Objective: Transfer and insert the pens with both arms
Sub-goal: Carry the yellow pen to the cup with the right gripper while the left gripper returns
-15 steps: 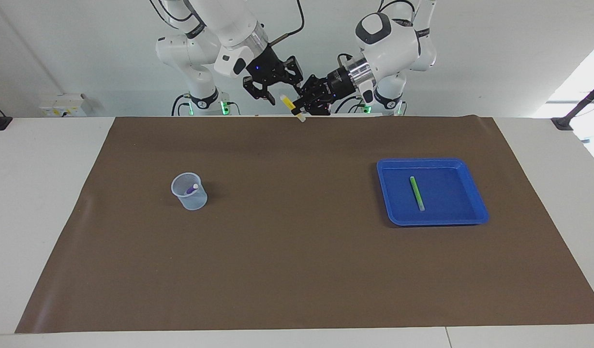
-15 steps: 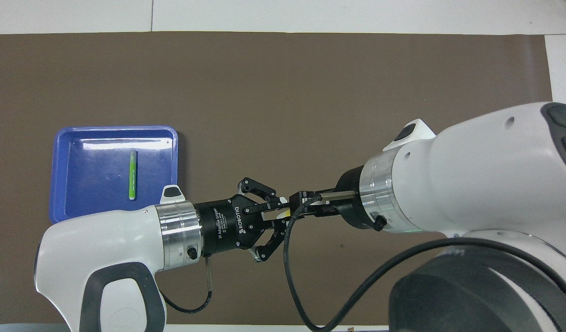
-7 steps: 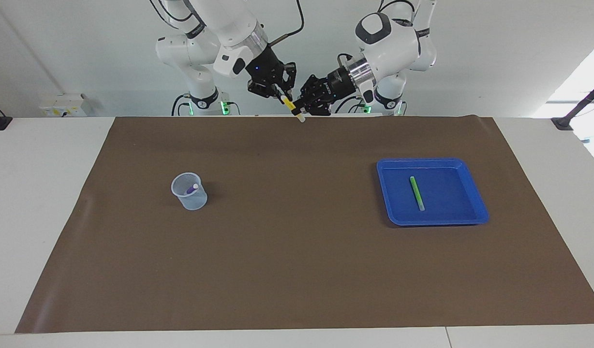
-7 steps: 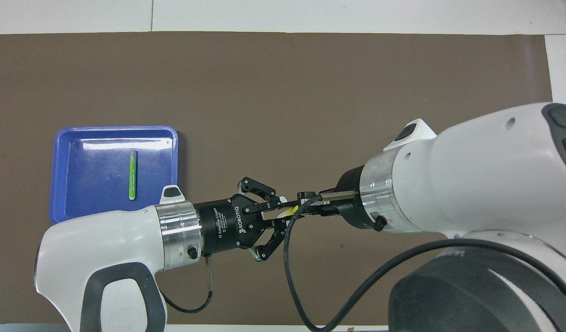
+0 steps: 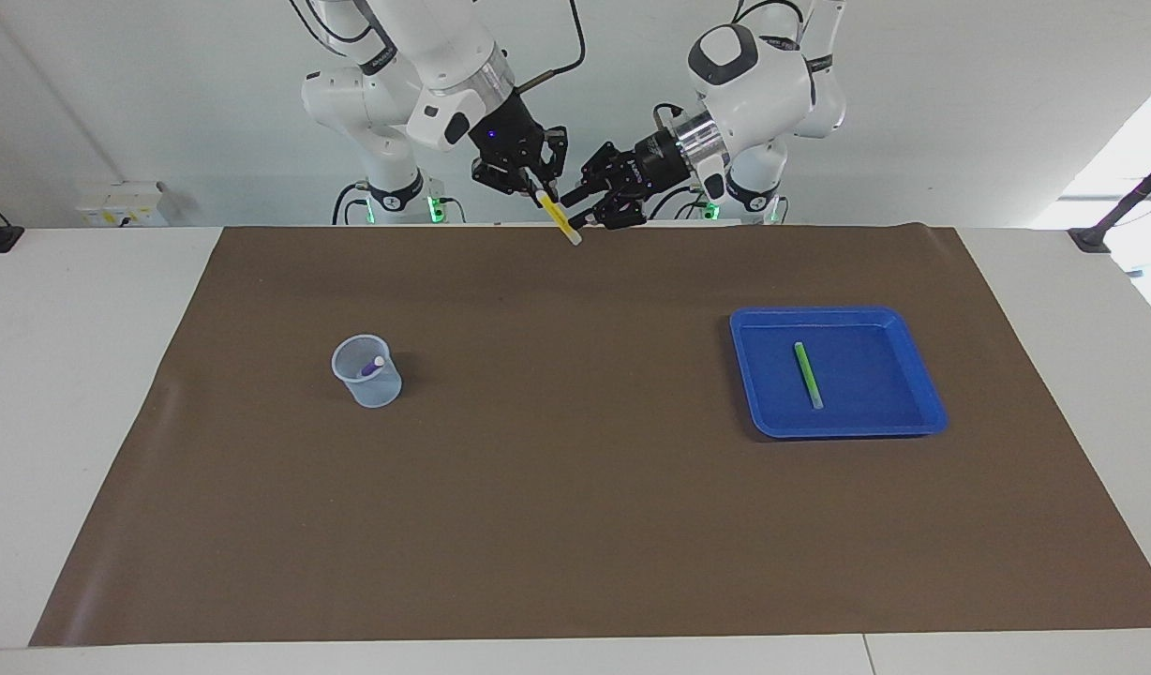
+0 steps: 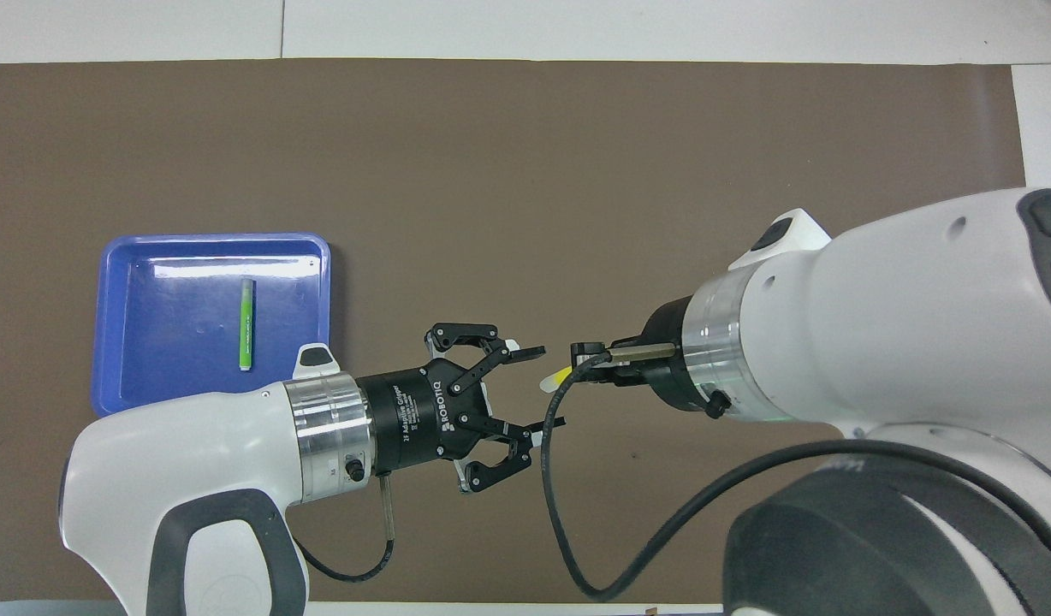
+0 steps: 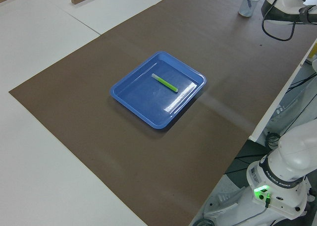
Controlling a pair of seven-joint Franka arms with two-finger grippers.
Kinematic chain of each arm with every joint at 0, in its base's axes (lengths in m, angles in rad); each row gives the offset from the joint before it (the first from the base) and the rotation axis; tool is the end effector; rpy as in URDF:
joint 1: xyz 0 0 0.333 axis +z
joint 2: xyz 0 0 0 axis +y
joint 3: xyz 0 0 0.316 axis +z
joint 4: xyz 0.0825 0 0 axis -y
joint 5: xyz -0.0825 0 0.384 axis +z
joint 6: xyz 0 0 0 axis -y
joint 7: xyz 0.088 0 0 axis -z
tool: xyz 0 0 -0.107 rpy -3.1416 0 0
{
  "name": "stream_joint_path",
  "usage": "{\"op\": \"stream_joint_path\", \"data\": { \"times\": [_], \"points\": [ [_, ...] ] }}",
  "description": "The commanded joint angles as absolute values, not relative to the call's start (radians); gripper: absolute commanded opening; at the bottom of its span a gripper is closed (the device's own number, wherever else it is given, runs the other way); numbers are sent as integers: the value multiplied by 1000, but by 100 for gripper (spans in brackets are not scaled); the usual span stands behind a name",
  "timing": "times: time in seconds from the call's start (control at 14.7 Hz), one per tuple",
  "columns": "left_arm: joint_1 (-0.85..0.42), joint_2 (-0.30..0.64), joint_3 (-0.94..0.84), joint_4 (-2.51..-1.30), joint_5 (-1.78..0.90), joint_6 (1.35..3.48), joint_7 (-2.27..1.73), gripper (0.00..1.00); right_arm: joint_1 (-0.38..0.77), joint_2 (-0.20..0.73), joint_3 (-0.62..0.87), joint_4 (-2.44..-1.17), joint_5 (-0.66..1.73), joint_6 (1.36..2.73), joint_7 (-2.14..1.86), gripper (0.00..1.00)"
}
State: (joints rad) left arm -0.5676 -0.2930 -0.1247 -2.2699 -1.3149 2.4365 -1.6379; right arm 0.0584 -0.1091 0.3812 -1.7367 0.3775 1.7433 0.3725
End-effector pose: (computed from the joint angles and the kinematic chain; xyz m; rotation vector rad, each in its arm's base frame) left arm 0.3811 -0.3246 0.5269 1.3618 1.7453 -0.9389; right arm 0.4683 0.2687 0.6211 -2.7913 -0.0309 0.0467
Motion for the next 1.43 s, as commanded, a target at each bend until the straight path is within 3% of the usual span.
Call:
{"op": "stream_joint_path", "data": {
  "times": [0.0,0.34,0.48,0.61,1.02,1.36],
  "points": [
    [-580,-325,-114,-2299,-1332,2454,-1649,100,45,-130,382,-1779,296,1759,356,0],
    [-513,-333,-109,-2327,-1293,2438,-1647,100,40,-212,304,-1963,112,1862,99,0],
    [-471,-331,-109,-2326,-1142,2364,-1643,100,40,-230,246,-2029,57,1913,-28,0],
    [-421,-331,-109,-2321,-949,2239,-1626,100,37,-224,200,-2054,3,1962,-127,0],
    [-172,-341,-107,-2303,-767,1936,-1384,100,37,-224,80,-2123,-41,2039,-276,0],
    [-55,-337,-106,-2296,-626,1829,-1002,100,37,-204,52,-2192,-41,2118,-307,0]
  ]
}}
